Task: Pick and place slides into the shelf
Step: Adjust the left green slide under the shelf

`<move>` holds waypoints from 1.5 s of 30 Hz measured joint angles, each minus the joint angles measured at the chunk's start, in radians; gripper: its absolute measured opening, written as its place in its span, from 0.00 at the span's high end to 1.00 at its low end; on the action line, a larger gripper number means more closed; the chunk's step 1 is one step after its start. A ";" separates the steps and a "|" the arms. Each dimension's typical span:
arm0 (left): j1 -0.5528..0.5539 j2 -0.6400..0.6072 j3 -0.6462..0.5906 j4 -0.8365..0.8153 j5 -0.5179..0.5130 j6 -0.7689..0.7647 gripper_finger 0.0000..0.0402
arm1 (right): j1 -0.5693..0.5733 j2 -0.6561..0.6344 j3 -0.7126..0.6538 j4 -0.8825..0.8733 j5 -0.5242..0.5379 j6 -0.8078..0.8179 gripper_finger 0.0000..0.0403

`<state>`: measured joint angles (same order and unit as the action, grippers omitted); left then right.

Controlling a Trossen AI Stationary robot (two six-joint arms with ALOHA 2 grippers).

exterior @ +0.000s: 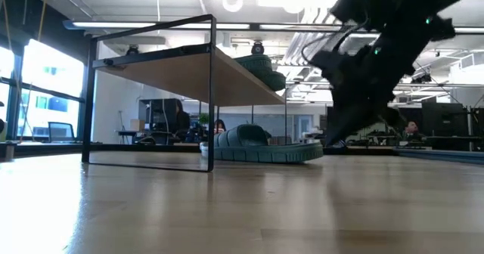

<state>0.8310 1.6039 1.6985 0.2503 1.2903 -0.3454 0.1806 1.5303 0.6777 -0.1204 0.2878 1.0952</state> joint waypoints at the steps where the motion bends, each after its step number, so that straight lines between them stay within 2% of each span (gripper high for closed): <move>1: 0.000 0.000 0.000 0.000 0.000 -0.001 0.37 | -0.004 0.026 0.000 0.029 0.000 -0.001 1.00; 6: 0.000 0.000 0.000 -0.012 0.000 -0.002 0.37 | -0.041 0.127 0.000 0.143 0.026 0.004 1.00; 10: 0.000 0.000 0.000 -0.027 0.000 -0.002 0.37 | -0.075 0.159 0.000 0.188 0.041 0.003 1.00; 28: 0.000 0.000 0.000 -0.037 0.000 0.000 0.37 | -0.235 0.187 0.000 0.283 0.042 -0.045 1.00; 45: 0.000 0.000 0.000 -0.037 0.000 0.000 0.37 | -0.312 0.186 0.000 0.291 0.080 -0.065 1.00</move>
<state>0.8310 1.6039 1.6985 0.2131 1.2903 -0.3450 -0.1318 1.7158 0.6773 0.1701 0.3676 1.0306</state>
